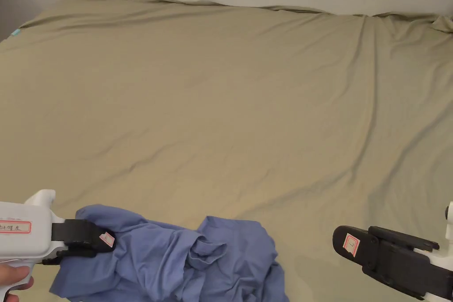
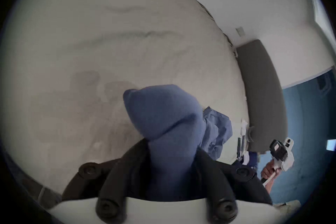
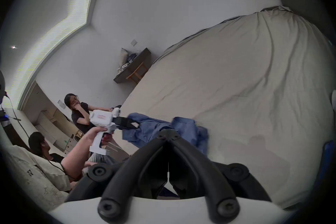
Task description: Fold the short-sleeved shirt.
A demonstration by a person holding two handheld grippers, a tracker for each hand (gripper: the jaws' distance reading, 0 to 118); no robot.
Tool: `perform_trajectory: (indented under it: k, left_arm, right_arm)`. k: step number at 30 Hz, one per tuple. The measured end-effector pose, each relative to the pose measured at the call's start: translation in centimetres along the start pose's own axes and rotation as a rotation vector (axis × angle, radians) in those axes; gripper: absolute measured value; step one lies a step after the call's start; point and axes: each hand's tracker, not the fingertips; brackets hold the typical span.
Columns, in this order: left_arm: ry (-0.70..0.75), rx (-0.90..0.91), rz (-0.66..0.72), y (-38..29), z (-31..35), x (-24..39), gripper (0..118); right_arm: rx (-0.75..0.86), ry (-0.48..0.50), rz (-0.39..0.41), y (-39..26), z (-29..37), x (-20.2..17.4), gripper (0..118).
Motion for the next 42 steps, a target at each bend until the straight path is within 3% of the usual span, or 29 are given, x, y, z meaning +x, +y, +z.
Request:
perform_trajectory:
  k: [6, 12, 18, 20, 21, 23, 24, 26, 29, 30, 31, 32, 33, 37, 39, 42]
  left_arm:
    - [0.111, 0.010, 0.043, -4.4, -3.6, 9.3, 12]
    - [0.083, 0.009, -0.078, -8.4, -10.4, 17.6, 12]
    - [0.138, 0.004, -0.180, -9.3, -18.7, 18.2, 14]
    - [0.117, 0.053, -0.208, -9.5, -18.3, 17.9, 26]
    - [0.045, 0.068, -0.195, -9.5, -17.3, 18.1, 44]
    - [-0.115, 0.084, -0.174, -9.8, -15.2, 18.4, 101]
    - [-0.168, 0.083, -0.180, -9.9, -13.8, 18.6, 118]
    - [-0.250, 0.125, -0.170, -9.5, -10.1, 18.7, 118]
    - [-0.115, 0.236, -0.204, -8.8, -7.0, 17.6, 118]
    - [0.014, 0.290, -0.242, -8.8, -6.8, 17.4, 115]
    - [0.116, 0.307, -0.291, -8.8, -7.2, 17.4, 99]
    - [0.190, 0.292, -0.357, -9.0, -8.2, 17.6, 64]
    - [0.227, 0.264, -0.398, -9.0, -10.0, 18.0, 14]
    - [0.096, 0.060, -0.407, -11.7, -17.9, 19.5, 10]
    - [0.213, 0.078, -0.533, -13.8, -21.0, 21.7, 10]
    - [0.246, 0.129, -0.655, -15.7, -22.7, 25.1, 10]
  right_arm:
    - [-0.052, -0.086, -0.018, -0.9, -1.0, 0.8, 2]
    - [-0.063, -0.091, -0.039, -1.5, -0.5, 1.7, 2]
    - [-0.071, -0.113, -0.052, -1.6, -0.1, 2.2, 2]
    - [-0.076, -0.123, -0.047, -1.6, 0.2, 2.1, 2]
    - [-0.072, -0.126, -0.036, -1.7, 0.4, 2.0, 2]
    - [-0.064, -0.111, -0.034, -1.9, 0.8, 2.2, 2]
    - [-0.063, -0.098, -0.041, -1.9, 0.8, 2.3, 2]
    - [-0.054, -0.089, -0.049, -1.9, 0.8, 2.4, 2]
    - [-0.047, -0.080, -0.055, -1.7, 0.6, 2.4, 2]
    - [-0.042, -0.082, -0.056, -1.6, 0.6, 2.3, 2]
    - [-0.038, -0.083, -0.056, -1.4, 0.6, 2.3, 2]
    - [-0.035, -0.083, -0.056, -1.4, 0.6, 2.2, 2]
    - [-0.032, -0.081, -0.058, -1.2, 0.6, 2.1, 2]
    - [-0.022, -0.092, -0.054, -0.9, 0.9, 1.8, 2]
    - [-0.018, -0.103, -0.050, -0.7, 1.3, 1.7, 2]
    - [-0.017, -0.118, -0.040, -0.3, 1.8, 1.4, 2]
